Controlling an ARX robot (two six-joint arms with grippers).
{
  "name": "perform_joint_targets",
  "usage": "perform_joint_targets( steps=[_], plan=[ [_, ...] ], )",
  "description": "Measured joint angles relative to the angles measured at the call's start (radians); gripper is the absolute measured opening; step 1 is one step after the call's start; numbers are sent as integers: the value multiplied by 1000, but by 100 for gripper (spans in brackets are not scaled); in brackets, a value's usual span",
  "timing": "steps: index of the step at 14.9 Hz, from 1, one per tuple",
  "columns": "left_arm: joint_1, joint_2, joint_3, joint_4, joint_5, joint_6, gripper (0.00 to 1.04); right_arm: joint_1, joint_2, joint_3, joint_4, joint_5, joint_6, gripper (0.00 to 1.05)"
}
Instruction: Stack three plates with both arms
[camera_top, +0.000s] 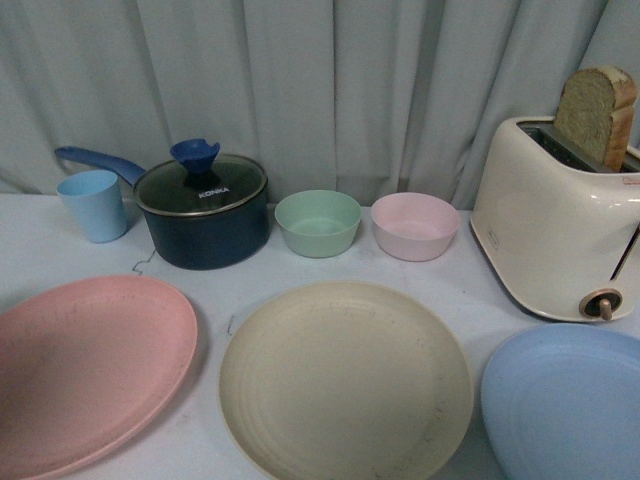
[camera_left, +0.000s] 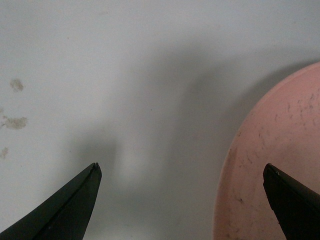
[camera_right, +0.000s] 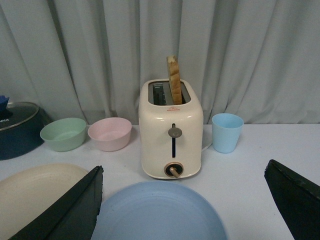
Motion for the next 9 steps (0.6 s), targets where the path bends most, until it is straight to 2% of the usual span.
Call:
perform_joint_targets(
  steps=[4, 9],
  plan=[
    [-17, 65, -10, 56, -7, -11, 96, 0, 0, 0, 0, 0, 0, 98],
    [-30, 60, -18, 51, -6, -33, 40, 0, 0, 0, 0, 0, 0, 98]
  ],
)
